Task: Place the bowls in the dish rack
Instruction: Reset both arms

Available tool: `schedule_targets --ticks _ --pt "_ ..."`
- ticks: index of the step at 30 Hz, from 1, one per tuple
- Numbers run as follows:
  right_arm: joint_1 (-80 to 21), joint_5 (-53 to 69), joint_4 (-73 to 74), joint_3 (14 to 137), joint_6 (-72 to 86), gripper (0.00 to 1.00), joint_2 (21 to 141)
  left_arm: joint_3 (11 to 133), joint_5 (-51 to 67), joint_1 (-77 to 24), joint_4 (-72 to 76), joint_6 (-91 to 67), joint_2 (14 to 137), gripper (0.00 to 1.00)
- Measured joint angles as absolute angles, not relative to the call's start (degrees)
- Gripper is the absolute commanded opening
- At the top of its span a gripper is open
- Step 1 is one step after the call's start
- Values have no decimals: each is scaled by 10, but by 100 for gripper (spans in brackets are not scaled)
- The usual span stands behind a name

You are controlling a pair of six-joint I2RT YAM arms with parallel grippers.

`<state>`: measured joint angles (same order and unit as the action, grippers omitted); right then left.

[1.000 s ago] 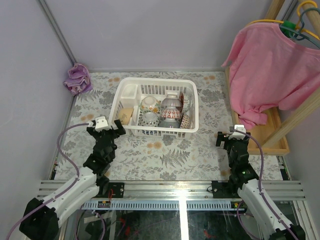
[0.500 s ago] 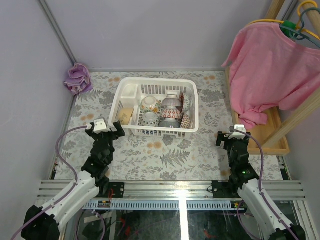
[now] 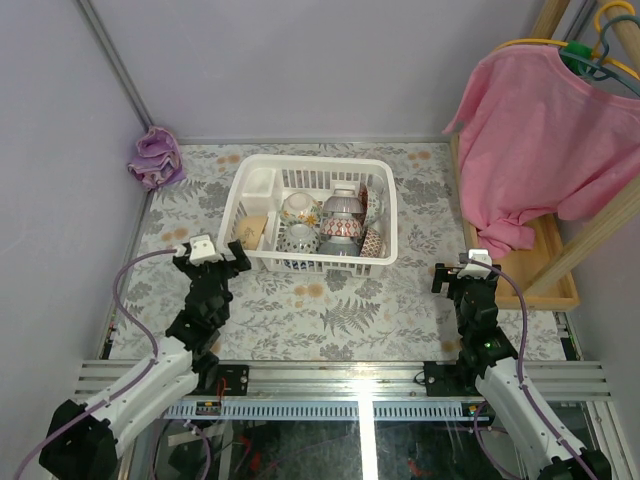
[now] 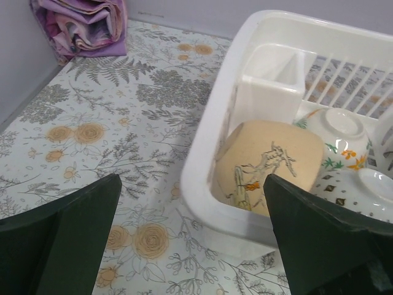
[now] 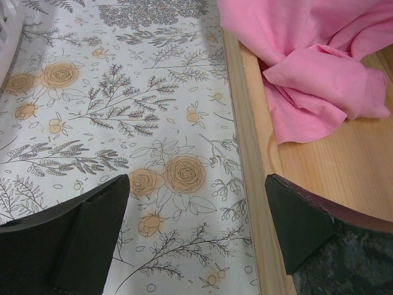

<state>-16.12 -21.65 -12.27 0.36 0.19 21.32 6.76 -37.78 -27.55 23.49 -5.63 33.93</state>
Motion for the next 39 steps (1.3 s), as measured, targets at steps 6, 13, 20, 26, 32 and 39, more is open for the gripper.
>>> schedule_targets --ticks 6,13,20,26,32,39 --pt "-161 -215 -123 4 2 99 214 78 -450 -335 243 -53 365 100" --pt "-161 -215 -123 4 2 99 214 71 -478 -353 246 -56 356 100" --pt "-161 -215 -123 4 2 99 216 28 -465 -353 208 -45 229 100" --pt "-161 -215 -123 4 2 99 216 6 -390 -353 141 -2 98 100" --pt "-161 -215 -123 4 2 99 216 5 -386 -353 131 5 91 100" --pt "-161 -215 -123 4 2 99 216 5 -374 -353 103 12 47 100"
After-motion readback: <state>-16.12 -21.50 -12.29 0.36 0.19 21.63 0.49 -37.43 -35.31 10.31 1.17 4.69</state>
